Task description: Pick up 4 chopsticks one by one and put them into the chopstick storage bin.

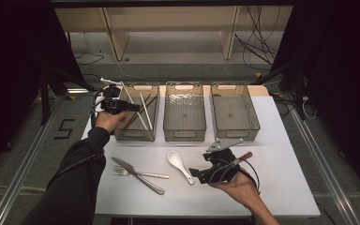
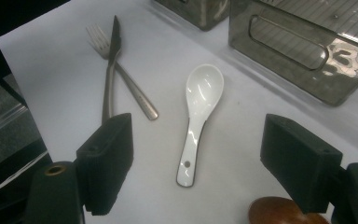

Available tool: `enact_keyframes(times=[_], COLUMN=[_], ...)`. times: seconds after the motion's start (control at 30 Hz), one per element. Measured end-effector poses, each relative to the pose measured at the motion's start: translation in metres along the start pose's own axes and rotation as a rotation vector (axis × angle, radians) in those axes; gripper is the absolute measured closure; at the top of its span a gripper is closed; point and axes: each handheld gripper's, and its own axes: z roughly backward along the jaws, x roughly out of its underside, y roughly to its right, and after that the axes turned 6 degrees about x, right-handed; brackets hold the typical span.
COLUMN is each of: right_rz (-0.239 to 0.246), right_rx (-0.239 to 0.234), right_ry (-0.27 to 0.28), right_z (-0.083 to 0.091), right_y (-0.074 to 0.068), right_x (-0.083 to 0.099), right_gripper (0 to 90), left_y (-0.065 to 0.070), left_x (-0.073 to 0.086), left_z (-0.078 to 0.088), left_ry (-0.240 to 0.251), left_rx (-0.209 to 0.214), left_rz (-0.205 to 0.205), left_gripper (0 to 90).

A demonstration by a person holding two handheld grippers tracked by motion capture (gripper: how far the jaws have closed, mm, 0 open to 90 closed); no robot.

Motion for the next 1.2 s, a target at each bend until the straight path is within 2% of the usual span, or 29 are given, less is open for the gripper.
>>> enact_keyframes(times=[0.13,0.37,0.43,0.53,0.6,0.73,0.8,0.93,1.03,1.13,1.2], right_rz=[0.002,0.005,0.006,0.004,0.004,0.003,0.003,0.001,0.003,0.003,0.005], right_rx=[-0.002,-0.004,-0.004,-0.004,-0.004,-0.004,-0.003,-0.002,0.001,0.000,0.004], right_ry=[-0.002,-0.002,-0.003,-0.002,-0.001,0.000,-0.001,0.000,0.000,-0.002,-0.007], right_z=[0.000,0.000,0.000,0.000,0.000,0.001,0.001,0.001,0.001,0.000,0.000], right_y=[-0.001,0.000,0.000,0.000,0.001,0.001,0.001,0.001,0.001,0.000,0.000], right_x=[0.000,0.000,0.000,0.000,0.000,0.000,0.000,0.000,0.000,0.001,0.001], right_gripper=[26.3,26.4,26.4,26.4,26.4,26.4,26.4,26.4,26.4,26.4,26.4], left_y=[-0.001,-0.003,-0.002,-0.003,-0.004,0.000,0.005,0.017,0.026,0.034,0.040], left_x=[-0.002,-0.005,-0.005,-0.005,-0.005,-0.004,-0.003,0.003,0.010,0.017,0.019], left_z=[-0.003,-0.014,-0.015,-0.015,-0.012,-0.003,0.004,0.018,0.029,0.038,0.041], left_ry=[0.002,-0.011,-0.013,-0.011,-0.002,0.015,0.032,0.044,0.069,0.086,0.079], left_rx=[-0.045,-0.088,-0.109,-0.116,-0.108,-0.096,-0.076,-0.006,0.031,0.055,0.055], left_rz=[0.006,0.014,0.008,0.017,0.023,0.011,-0.001,-0.024,-0.046,-0.074,-0.098], left_gripper=[80.5,78.7,75.2,63.0,61.8,51.2,45.8,35.7,30.4,27.0,25.3])
